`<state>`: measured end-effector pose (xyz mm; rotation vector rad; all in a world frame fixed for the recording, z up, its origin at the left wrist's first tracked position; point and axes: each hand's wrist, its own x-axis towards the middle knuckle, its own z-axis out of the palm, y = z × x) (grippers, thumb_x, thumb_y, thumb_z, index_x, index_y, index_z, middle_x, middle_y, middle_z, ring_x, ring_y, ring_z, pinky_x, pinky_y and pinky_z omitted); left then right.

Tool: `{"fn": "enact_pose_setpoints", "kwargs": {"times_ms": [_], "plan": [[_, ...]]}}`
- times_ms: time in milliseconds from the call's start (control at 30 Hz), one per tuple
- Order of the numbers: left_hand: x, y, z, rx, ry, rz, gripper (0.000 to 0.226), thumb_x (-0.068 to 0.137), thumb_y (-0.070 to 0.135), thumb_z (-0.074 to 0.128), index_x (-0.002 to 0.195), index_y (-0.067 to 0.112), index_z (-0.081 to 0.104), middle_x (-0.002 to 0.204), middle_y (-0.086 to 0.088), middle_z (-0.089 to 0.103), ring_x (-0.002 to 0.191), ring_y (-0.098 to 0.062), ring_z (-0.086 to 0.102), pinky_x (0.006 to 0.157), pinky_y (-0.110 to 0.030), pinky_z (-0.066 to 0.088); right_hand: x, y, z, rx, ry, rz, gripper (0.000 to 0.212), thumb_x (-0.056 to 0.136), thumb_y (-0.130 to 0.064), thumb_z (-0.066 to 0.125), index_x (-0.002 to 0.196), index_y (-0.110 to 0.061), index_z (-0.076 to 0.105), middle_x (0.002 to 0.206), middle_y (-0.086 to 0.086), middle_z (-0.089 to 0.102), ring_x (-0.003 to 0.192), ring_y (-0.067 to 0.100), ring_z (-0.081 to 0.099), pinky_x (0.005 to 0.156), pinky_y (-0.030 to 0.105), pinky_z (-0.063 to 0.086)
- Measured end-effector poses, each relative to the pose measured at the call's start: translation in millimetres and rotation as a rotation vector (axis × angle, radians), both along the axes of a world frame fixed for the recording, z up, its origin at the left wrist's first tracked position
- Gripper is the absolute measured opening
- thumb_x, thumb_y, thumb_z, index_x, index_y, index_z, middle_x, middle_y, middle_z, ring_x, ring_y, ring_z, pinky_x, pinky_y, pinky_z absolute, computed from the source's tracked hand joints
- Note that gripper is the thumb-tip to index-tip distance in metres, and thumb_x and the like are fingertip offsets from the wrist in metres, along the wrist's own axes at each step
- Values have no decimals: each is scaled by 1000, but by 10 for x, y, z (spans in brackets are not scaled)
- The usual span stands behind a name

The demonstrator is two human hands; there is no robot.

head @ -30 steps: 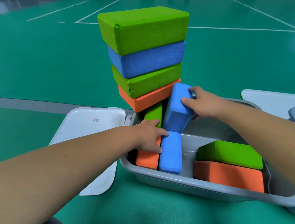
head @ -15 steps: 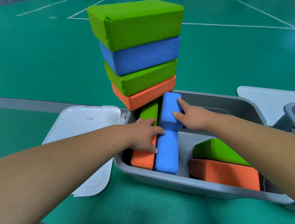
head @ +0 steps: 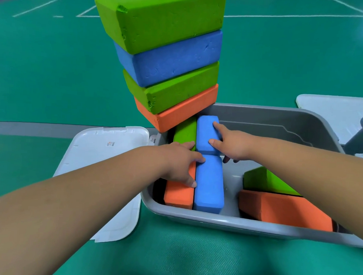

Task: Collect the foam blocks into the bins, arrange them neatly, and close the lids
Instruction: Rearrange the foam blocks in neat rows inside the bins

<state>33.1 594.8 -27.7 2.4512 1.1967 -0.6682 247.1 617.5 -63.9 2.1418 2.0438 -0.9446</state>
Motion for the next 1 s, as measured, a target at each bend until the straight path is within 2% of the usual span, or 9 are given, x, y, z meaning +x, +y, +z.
{"fn": "enact_pose_setpoints", "kwargs": {"times_ms": [133,333,467,533,600,633,733,867,1000], "plan": [[35,16,12,21,39,-37,89,86,65,73,160,46,27,175,1,0,156,-34,22,124,-45,29,16,42,-18,-64,7,-16,81,105,-55,44,163,-39,-10,139,12,57,75,23,77,71,48,65],[121,58,33,85,69,-85,90,78,65,80,154,42,38,163,2,31,138,-30,49,104,-38,43,30,69,-18,18,-141,28,82,101,-60,49,165,-34,5,120,8,62,80,26,75,77,47,64],[210,63,64,100,92,-84,92,73,58,87,150,35,41,141,-1,48,120,-28,59,88,-35,45,273,29,64,118,-140,78,74,101,-60,51,162,-26,29,153,6,53,132,29,57,107,35,42],[261,56,59,142,102,-57,86,73,59,87,141,28,46,132,-3,52,112,-29,61,86,-36,48,415,-38,213,123,-156,71,60,104,-57,48,154,-23,45,143,3,61,124,25,58,102,33,41],[314,46,27,206,65,10,76,74,59,85,128,20,48,124,-6,54,107,-30,62,87,-41,53,579,-156,341,81,-162,64,48,104,-55,49,140,-26,61,110,-7,68,104,19,57,93,31,42],[339,41,8,236,42,42,73,76,59,83,125,18,47,123,-7,53,108,-31,62,87,-44,54,677,-218,378,59,-168,75,44,102,-56,53,134,-28,65,106,-10,67,103,17,57,94,31,43],[425,71,-64,330,-12,45,68,81,60,76,126,17,48,126,-7,49,116,-34,58,90,-48,53,980,-421,411,-60,-195,123,52,92,-63,65,134,-33,64,132,-11,64,118,16,59,109,40,45],[547,106,-205,286,-101,-27,64,89,62,65,132,17,50,136,-7,46,123,-34,51,99,-50,50,1259,-685,384,-321,-297,150,89,80,-56,83,154,-27,44,150,-2,53,132,23,53,110,40,44],[617,56,-289,251,-54,-42,66,95,64,58,137,16,46,141,-7,42,127,-33,43,103,-50,47,1400,-756,302,-194,-481,190,90,81,-65,77,154,-26,41,150,5,53,131,29,54,102,38,46]]}}
